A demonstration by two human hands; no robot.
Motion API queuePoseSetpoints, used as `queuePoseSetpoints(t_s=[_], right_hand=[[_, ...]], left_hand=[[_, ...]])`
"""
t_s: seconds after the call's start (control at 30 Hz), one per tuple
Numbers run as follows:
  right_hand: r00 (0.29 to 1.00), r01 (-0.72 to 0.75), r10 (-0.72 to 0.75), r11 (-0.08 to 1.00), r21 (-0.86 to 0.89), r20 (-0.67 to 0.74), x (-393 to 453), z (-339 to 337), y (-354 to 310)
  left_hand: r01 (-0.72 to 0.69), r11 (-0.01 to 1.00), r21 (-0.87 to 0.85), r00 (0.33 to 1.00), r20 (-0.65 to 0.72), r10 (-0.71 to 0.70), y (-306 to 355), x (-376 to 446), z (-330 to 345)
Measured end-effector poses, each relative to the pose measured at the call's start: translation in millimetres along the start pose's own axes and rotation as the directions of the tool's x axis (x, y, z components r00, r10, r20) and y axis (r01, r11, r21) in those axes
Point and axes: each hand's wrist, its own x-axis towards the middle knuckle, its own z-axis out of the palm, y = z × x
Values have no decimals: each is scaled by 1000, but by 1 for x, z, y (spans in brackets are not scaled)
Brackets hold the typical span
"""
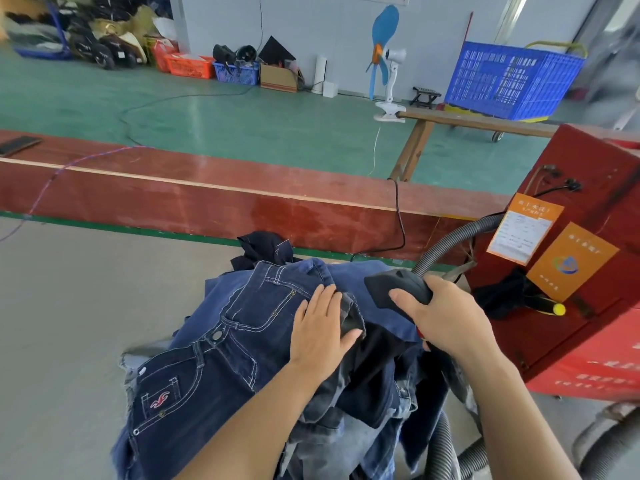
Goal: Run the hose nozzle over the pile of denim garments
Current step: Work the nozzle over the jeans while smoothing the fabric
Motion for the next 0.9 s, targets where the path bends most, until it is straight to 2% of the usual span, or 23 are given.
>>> queuePoseSetpoints(t_s=[0.07, 0.13, 0.43, 0.53, 0.73, 0.9], right_hand=[[998, -4, 4, 1000, -14, 57, -1, 1, 2], [995, -9, 11, 1000, -20, 100, -3, 2, 5], [978, -33, 59, 991, -130, 199, -19, 7, 18], [977, 14, 29, 980, -197, 212, -25, 17, 18], [989, 75, -32, 949, -306, 142, -20, 40, 11], [1000, -17, 15, 996, -93, -21, -6, 36, 3]], left_hand=[[17, 999, 35, 994, 106, -20, -1, 1, 8], [20, 998, 67, 987, 156, -30, 0, 3, 14], [57, 994, 95, 979, 192, -74, 0, 7, 19], [144, 981, 134, 975, 148, -163, -2, 5, 18], [186, 972, 146, 967, 145, -207, -1, 4, 23], [186, 976, 109, 967, 155, -202, -2, 4, 24]])
